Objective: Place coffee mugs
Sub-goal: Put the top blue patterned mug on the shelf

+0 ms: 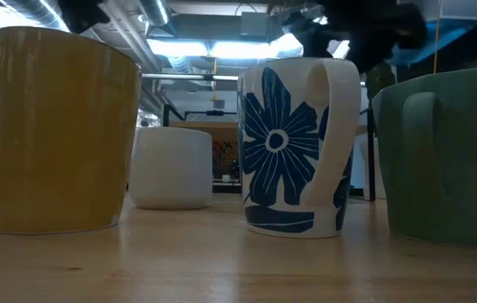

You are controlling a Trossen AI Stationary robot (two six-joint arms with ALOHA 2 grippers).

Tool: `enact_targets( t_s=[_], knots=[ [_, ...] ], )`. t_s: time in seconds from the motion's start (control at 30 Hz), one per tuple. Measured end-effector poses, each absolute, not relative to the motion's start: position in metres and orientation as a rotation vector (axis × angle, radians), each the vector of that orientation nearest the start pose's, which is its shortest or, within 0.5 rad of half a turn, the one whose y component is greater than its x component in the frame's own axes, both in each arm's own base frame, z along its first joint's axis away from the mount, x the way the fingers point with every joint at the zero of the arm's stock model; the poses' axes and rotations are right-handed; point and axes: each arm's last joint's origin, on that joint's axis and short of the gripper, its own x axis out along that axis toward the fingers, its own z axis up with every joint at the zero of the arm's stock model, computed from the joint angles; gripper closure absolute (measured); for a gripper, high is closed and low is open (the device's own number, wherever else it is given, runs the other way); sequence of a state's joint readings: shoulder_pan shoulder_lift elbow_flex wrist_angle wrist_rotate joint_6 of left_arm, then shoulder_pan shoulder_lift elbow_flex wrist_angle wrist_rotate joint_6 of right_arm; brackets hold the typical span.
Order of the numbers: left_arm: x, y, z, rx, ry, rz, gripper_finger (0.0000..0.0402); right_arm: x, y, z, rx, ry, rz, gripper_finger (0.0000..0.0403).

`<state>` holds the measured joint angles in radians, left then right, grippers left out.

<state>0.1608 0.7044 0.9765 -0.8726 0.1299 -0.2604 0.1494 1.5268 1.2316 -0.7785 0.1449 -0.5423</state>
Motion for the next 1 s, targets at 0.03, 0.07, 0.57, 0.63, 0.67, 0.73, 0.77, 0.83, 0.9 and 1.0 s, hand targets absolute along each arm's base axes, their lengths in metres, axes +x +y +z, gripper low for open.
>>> enact_targets(
  t_s=[0.03,0.07,0.57,0.63,0.67,0.73,0.77,0.83,0.9,1.0],
  knots=[
    [0.118,0.015,0.34,-0.342,0.598,0.109,0.0248,0.305,0.047,0.264,-0.671,1.053,0.316,0.0143],
    [0.119,0.015,0.338,-0.347,0.608,0.111,0.0248,0.307,0.051,0.26,-0.68,1.063,0.332,0.0143],
    [0.122,0.018,0.327,-0.348,0.619,0.187,0.0248,0.323,0.045,0.209,-0.658,1.303,0.325,0.0269],
    [0.122,0.019,0.327,-0.343,0.617,0.204,0.0248,0.323,0.044,0.208,-0.635,1.305,0.332,0.0338],
    [0.122,0.019,0.327,-0.34,0.617,0.212,0.0248,0.324,0.043,0.209,-0.618,1.303,0.335,0.0369],
    [0.122,0.019,0.327,-0.334,0.615,0.23,0.0248,0.323,0.042,0.208,-0.61,1.315,0.331,0.0386],
    [0.122,0.02,0.327,-0.332,0.614,0.237,0.0248,0.323,0.042,0.207,-0.607,1.315,0.33,0.0386],
    [0.122,0.02,0.327,-0.328,0.613,0.247,0.0248,0.323,0.041,0.209,-0.607,1.323,0.333,0.0392],
    [0.122,0.02,0.326,-0.323,0.613,0.26,0.0248,0.322,0.042,0.217,-0.605,1.353,0.352,0.0396],
    [0.122,0.02,0.326,-0.321,0.612,0.266,0.0248,0.324,0.041,0.24,-0.615,1.368,0.377,0.0396]
  ],
)
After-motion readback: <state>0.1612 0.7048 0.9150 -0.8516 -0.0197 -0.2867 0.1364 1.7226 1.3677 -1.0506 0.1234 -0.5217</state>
